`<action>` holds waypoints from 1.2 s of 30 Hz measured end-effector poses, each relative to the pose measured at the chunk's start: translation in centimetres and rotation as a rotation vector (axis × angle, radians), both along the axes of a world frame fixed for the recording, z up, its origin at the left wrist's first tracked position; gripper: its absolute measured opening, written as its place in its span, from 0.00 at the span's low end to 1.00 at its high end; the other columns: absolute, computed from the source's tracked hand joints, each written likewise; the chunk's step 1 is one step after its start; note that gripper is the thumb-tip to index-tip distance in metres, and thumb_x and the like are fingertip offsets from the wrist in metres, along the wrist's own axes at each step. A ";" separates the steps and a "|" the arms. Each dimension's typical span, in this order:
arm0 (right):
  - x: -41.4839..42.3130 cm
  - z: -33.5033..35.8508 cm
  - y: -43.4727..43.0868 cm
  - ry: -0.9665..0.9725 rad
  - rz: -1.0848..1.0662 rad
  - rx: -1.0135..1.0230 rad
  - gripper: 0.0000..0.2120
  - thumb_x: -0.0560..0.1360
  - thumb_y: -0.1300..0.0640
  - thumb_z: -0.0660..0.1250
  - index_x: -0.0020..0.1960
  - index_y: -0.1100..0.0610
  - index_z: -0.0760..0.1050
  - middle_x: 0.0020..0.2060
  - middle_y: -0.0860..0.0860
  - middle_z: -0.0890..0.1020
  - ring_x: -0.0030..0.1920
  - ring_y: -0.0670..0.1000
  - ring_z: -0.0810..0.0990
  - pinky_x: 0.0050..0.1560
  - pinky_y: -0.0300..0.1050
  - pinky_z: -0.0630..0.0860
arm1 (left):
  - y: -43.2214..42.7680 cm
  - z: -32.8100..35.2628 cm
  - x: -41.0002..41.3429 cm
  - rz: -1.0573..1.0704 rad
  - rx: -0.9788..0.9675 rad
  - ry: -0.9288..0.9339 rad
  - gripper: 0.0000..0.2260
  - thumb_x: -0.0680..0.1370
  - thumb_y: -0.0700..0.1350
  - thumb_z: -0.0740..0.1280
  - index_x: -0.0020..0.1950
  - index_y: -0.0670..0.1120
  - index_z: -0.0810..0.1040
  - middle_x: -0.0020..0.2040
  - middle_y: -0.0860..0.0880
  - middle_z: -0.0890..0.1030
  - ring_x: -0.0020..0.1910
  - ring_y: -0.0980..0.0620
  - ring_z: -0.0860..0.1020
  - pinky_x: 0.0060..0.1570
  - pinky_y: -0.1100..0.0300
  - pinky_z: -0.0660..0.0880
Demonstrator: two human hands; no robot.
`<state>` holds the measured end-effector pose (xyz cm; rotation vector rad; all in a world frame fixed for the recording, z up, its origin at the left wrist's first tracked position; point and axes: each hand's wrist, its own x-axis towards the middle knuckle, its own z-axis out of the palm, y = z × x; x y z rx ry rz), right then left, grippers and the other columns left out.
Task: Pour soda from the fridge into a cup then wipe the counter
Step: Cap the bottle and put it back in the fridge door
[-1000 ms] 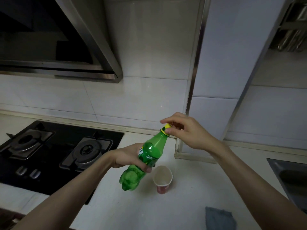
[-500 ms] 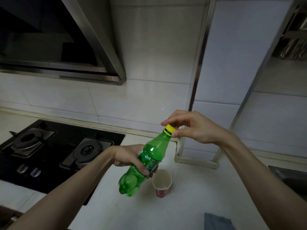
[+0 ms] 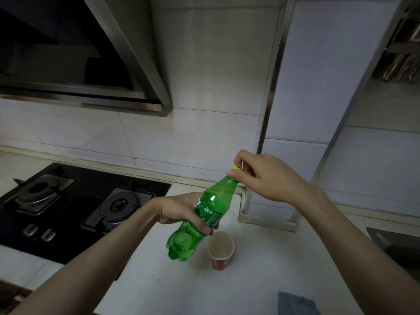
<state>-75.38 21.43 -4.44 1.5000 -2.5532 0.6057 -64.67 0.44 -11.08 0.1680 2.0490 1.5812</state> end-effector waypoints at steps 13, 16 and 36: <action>-0.1 -1.1 -2.0 0.257 -0.023 -0.007 0.34 0.77 0.34 0.42 0.26 0.55 0.68 0.21 0.48 0.69 0.24 0.50 0.69 0.31 0.44 0.63 | 0.1 0.0 0.9 0.072 -0.053 0.055 0.18 0.69 0.29 0.74 0.53 0.46 0.77 0.50 0.43 0.82 0.50 0.46 0.82 0.55 0.48 0.78; 0.1 -1.2 -3.3 0.086 -0.229 -0.018 0.35 0.78 0.34 0.46 0.22 0.57 0.64 0.20 0.52 0.68 0.25 0.52 0.69 0.33 0.45 0.66 | 0.2 -0.3 1.2 0.245 -0.173 0.140 0.21 0.67 0.34 0.77 0.56 0.50 0.77 0.51 0.47 0.83 0.50 0.49 0.82 0.55 0.51 0.80; 0.5 0.4 -9.1 0.250 0.047 0.049 0.37 0.75 0.28 0.40 0.33 0.55 0.72 0.28 0.49 0.74 0.33 0.54 0.75 0.36 0.47 0.67 | -3.2 0.0 4.6 0.479 -0.257 0.266 0.27 0.64 0.40 0.81 0.58 0.54 0.75 0.50 0.53 0.82 0.50 0.54 0.81 0.51 0.56 0.80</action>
